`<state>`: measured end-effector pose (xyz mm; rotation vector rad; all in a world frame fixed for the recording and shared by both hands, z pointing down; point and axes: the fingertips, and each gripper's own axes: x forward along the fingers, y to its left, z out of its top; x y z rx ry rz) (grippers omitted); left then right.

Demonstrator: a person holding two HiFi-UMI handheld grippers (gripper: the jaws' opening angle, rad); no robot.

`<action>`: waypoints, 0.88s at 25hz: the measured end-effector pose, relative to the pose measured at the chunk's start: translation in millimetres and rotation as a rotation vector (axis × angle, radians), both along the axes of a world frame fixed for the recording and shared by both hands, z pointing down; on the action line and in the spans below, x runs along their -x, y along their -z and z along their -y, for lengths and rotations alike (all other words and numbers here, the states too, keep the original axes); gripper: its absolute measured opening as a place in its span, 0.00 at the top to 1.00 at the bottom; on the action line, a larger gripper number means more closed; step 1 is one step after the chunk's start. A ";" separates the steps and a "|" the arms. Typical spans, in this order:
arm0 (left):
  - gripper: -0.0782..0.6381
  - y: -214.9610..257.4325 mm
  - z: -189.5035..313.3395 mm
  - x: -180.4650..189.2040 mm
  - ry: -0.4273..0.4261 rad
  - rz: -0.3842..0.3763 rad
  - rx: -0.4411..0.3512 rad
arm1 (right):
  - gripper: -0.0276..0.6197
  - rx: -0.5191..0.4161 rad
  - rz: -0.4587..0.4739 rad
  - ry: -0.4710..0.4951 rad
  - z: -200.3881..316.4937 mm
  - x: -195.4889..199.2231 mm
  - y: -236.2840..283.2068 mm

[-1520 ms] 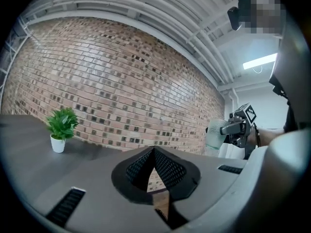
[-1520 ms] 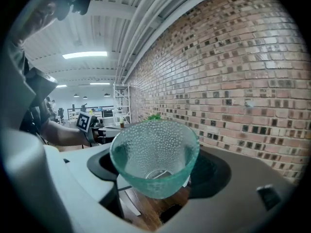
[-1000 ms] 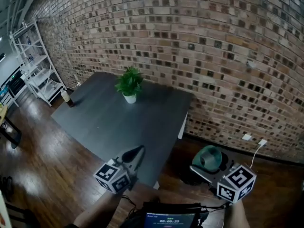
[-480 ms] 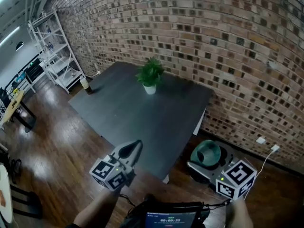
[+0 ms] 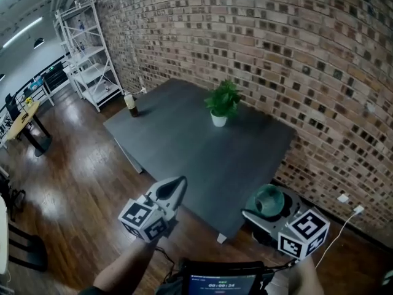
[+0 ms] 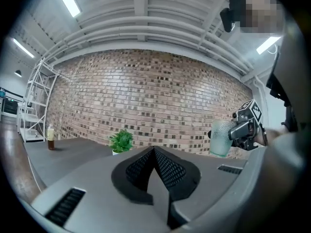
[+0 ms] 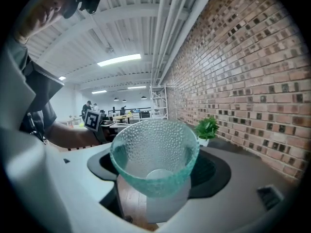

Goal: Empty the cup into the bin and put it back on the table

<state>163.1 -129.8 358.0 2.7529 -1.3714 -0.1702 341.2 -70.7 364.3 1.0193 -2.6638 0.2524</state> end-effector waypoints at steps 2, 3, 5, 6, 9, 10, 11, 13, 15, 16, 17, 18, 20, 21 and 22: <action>0.89 1.7 2.0 20.9 -0.003 -0.003 -0.006 | 0.34 0.003 -0.009 0.009 5.4 23.3 -4.0; 0.89 2.5 3.3 31.2 -0.005 -0.005 -0.009 | 0.34 0.002 -0.012 0.015 8.8 34.5 -4.8; 0.89 4.7 8.1 51.2 -0.006 0.000 -0.023 | 0.34 -0.001 -0.021 0.025 17.9 54.8 -4.8; 0.89 6.1 11.4 60.4 -0.005 0.003 -0.027 | 0.34 -0.003 -0.027 0.028 23.2 63.9 -4.4; 0.89 9.0 22.3 85.0 0.000 0.010 -0.027 | 0.34 -0.009 -0.047 0.035 40.1 89.0 -3.6; 0.89 9.4 25.1 93.0 0.000 0.013 -0.028 | 0.34 -0.011 -0.054 0.038 45.6 97.6 -3.4; 0.89 9.9 27.6 101.1 -0.001 0.017 -0.029 | 0.34 -0.014 -0.060 0.041 51.0 106.4 -2.9; 0.89 12.4 32.6 116.9 -0.001 0.025 -0.035 | 0.34 -0.019 -0.067 0.047 61.7 123.7 -0.8; 0.89 15.3 37.0 131.0 0.001 0.028 -0.042 | 0.34 -0.019 -0.064 0.052 71.0 139.5 0.9; 0.89 16.1 38.8 137.6 0.002 0.027 -0.044 | 0.34 -0.016 -0.060 0.055 74.9 147.1 1.3; 0.89 16.1 40.4 144.1 0.004 0.026 -0.044 | 0.34 -0.013 -0.056 0.058 78.5 154.7 1.3; 0.89 15.6 41.8 150.7 0.009 0.023 -0.043 | 0.34 -0.009 -0.052 0.063 81.6 162.7 1.0; 0.89 13.5 44.9 163.7 0.025 0.017 -0.040 | 0.34 -0.001 -0.047 0.078 86.9 180.0 -1.4; 0.89 11.5 47.2 169.5 0.034 0.017 -0.039 | 0.34 0.004 -0.047 0.088 89.9 188.8 -3.8; 0.89 8.8 50.0 174.3 0.044 0.016 -0.037 | 0.34 0.011 -0.047 0.100 93.6 197.4 -7.5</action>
